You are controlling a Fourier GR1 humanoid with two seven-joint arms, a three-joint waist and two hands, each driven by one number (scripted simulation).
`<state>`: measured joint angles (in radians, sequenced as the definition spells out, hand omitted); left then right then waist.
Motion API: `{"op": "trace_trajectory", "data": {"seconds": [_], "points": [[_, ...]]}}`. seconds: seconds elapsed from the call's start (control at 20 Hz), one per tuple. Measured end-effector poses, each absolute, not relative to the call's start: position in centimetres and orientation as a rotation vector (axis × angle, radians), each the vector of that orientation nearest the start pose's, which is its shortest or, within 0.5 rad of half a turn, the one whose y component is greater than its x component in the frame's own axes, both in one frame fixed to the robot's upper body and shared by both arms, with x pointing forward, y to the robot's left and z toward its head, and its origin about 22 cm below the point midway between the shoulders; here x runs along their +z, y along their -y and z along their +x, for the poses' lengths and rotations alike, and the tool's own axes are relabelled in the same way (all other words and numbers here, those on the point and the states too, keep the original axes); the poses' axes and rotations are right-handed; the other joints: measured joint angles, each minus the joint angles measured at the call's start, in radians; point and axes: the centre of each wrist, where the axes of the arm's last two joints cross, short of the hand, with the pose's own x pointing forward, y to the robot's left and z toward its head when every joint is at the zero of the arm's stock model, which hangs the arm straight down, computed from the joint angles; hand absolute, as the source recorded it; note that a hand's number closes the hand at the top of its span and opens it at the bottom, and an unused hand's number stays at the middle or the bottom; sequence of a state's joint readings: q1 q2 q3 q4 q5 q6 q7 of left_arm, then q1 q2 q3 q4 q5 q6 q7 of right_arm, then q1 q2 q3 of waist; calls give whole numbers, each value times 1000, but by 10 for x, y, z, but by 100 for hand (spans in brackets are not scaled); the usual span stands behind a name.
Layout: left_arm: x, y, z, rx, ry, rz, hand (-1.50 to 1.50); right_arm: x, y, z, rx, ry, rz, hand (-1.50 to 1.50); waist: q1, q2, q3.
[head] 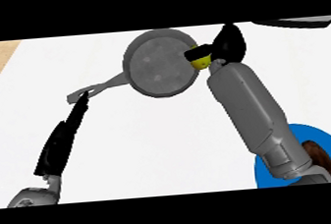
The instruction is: Pick the pear from the plate and place it in the pan
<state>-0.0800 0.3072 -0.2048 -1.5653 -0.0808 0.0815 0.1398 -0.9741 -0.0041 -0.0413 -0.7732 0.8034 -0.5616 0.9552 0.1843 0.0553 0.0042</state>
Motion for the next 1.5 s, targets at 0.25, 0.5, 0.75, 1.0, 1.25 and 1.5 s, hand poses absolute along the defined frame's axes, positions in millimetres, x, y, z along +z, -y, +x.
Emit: {"op": "trace_trajectory", "data": {"seconds": [0.25, 0.5, 0.75, 1.0, 1.25, 1.5], "points": [[22, -245, 255, -398, 1466, 222, 0, 115, 99, 430, -152, 1201, -933, -150, -10, -6, -2], [19, -251, 255, -377, 1450, 246, 0, 109, 102, 434, -345, 1271, -991, -150, -41, -15, -4], [13, -260, 249, -350, 1424, 271, 0, 88, 106, 433, -499, 1260, -1040, -150, -72, -32, -4], [10, -271, 243, -317, 1399, 291, 0, 63, 104, 422, -536, 1288, -1079, -150, -114, -49, -5], [7, -282, 230, -277, 1375, 328, 0, 30, 104, 397, -509, 1305, -1098, -150, -163, -67, -6], [5, -294, 219, -243, 1354, 352, 0, 4, 110, 364, -509, 1320, -1083, -150, -204, -78, -6]]}}
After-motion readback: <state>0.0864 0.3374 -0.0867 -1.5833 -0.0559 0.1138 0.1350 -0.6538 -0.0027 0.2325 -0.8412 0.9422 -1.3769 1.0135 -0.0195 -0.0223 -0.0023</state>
